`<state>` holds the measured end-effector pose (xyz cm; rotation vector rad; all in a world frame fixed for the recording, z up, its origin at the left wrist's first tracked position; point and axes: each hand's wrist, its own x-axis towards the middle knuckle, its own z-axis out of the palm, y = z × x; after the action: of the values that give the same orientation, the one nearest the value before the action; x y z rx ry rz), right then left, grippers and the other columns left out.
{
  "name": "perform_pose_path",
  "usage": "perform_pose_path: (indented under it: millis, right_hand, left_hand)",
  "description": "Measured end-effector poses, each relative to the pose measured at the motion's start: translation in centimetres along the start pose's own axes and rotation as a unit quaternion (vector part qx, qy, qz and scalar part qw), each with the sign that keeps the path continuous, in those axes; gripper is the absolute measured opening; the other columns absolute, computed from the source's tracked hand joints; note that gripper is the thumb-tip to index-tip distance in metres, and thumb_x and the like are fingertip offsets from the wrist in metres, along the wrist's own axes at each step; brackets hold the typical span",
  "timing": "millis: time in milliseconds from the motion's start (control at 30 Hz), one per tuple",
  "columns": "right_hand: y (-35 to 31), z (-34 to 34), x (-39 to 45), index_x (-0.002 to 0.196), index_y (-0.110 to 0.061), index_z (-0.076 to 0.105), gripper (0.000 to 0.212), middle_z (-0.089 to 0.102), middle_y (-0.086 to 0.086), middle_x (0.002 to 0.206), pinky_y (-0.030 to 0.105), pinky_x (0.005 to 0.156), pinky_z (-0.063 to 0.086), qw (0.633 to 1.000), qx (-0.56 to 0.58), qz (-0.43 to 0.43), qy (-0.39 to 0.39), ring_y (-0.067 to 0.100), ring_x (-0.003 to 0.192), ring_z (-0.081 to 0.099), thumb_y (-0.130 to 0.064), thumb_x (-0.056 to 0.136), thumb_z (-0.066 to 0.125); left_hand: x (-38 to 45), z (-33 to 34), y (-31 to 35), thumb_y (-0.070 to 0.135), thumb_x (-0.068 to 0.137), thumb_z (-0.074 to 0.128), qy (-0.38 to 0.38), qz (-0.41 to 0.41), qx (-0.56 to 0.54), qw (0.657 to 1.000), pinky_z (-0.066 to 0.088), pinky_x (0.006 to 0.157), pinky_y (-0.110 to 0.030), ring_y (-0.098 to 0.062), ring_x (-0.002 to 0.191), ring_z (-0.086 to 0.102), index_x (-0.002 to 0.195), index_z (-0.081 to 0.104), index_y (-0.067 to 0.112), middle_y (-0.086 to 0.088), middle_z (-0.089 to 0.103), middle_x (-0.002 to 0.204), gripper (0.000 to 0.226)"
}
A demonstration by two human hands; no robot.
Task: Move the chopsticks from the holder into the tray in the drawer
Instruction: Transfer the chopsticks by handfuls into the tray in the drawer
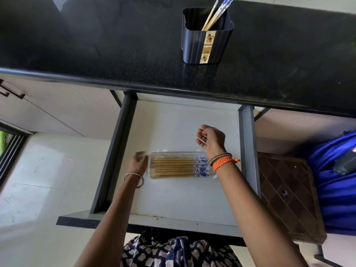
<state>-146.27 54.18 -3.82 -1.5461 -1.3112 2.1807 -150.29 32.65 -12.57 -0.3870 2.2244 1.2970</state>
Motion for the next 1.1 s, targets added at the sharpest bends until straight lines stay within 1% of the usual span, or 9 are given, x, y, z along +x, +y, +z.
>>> perform_pose_path:
  millis: [167,300,400,467,567,633,733,833,1100]
  right_hand:
    - [-8.1,2.0,0.7,0.074,-0.016,0.061,0.029,0.062,0.001,0.068,0.023,0.055,0.049,0.989,-0.013,-0.144,-0.007,0.008,0.056,0.058,0.004,0.087,0.045]
    - [-18.6,4.9,2.4,0.07,-0.017,0.063,0.028,0.062,0.002,0.064,0.021,0.05,0.05,0.944,0.008,-0.326,0.041,0.007,0.051,0.057,0.001,0.084,0.047]
    - [-24.8,7.1,5.2,0.087,-0.003,0.071,0.022,0.072,0.016,0.087,0.032,0.076,0.057,0.904,-0.052,-0.412,0.103,0.025,0.077,0.068,0.001,0.083,0.05]
    - [-27.6,8.6,7.5,0.095,0.004,0.071,0.023,0.072,0.019,0.098,0.025,0.081,0.052,0.887,-0.108,-0.431,0.127,0.028,0.091,0.068,0.0,0.085,0.051]
    - [-30.2,10.7,10.6,0.052,-0.003,0.051,0.037,0.051,0.011,0.054,0.027,0.055,0.037,0.88,-0.183,-0.421,0.119,0.019,0.05,0.047,-0.01,0.088,0.057]
    - [-31.0,11.7,12.4,0.046,-0.012,0.032,0.052,0.032,0.001,0.049,0.025,0.047,0.028,0.888,-0.213,-0.393,0.111,0.01,0.046,0.027,-0.018,0.089,0.06]
    - [-31.1,12.4,14.0,0.07,0.0,0.068,0.027,0.063,0.01,0.068,0.02,0.059,0.038,0.914,-0.209,-0.335,0.089,0.014,0.061,0.053,-0.02,0.087,0.064]
    - [-31.0,13.1,15.2,0.094,0.01,0.071,0.027,0.073,0.022,0.098,0.028,0.066,0.048,0.927,-0.176,-0.321,0.083,0.016,0.074,0.058,-0.015,0.083,0.069]
    - [-31.4,12.1,15.5,0.092,0.004,0.072,0.021,0.067,0.009,0.079,0.017,0.047,0.045,0.932,-0.135,-0.317,0.11,0.016,0.066,0.062,-0.015,0.084,0.068]
  left_hand:
    - [0.1,-0.8,9.4,0.009,0.089,0.05,0.069,0.163,-0.014,0.984,0.041,0.081,-0.025,-0.021,0.101,0.058,0.117,0.054,0.005,-0.015,0.061,0.12,0.028]
    - [1.0,-0.7,21.7,0.007,0.089,0.048,0.056,0.409,0.013,0.911,0.044,0.075,-0.015,-0.013,0.098,0.058,0.117,0.055,0.012,-0.002,0.06,0.113,0.029]
    - [2.4,0.0,29.6,0.006,0.087,0.047,0.062,0.494,0.039,0.867,0.05,0.084,-0.023,-0.014,0.103,0.058,0.116,0.055,0.013,-0.006,0.061,0.117,0.031]
    - [4.1,0.6,33.2,0.006,0.086,0.048,0.062,0.508,0.086,0.855,0.049,0.09,-0.03,-0.018,0.104,0.058,0.12,0.053,0.012,-0.008,0.059,0.123,0.035]
    - [6.9,1.4,35.9,0.01,0.087,0.049,0.057,0.514,0.161,0.84,0.043,0.094,-0.029,-0.023,0.114,0.054,0.125,0.049,0.013,-0.01,0.053,0.13,0.038]
    - [8.5,1.8,36.6,0.013,0.089,0.05,0.039,0.515,0.204,0.831,0.045,0.095,-0.034,-0.025,0.119,0.051,0.125,0.049,0.015,-0.009,0.052,0.131,0.037]
    - [10.0,2.1,36.5,0.015,0.09,0.049,0.042,0.518,0.268,0.811,0.049,0.093,-0.042,-0.027,0.124,0.045,0.119,0.055,0.015,-0.008,0.056,0.127,0.029]
    - [10.6,2.2,36.0,0.012,0.091,0.048,0.084,0.529,0.286,0.795,0.051,0.088,-0.045,-0.027,0.131,0.039,0.113,0.061,0.017,-0.004,0.06,0.125,0.027]
    - [10.2,3.1,35.8,0.009,0.089,0.046,0.087,0.513,0.253,0.816,0.052,0.084,-0.04,-0.022,0.127,0.042,0.106,0.065,0.017,-0.001,0.059,0.125,0.027]
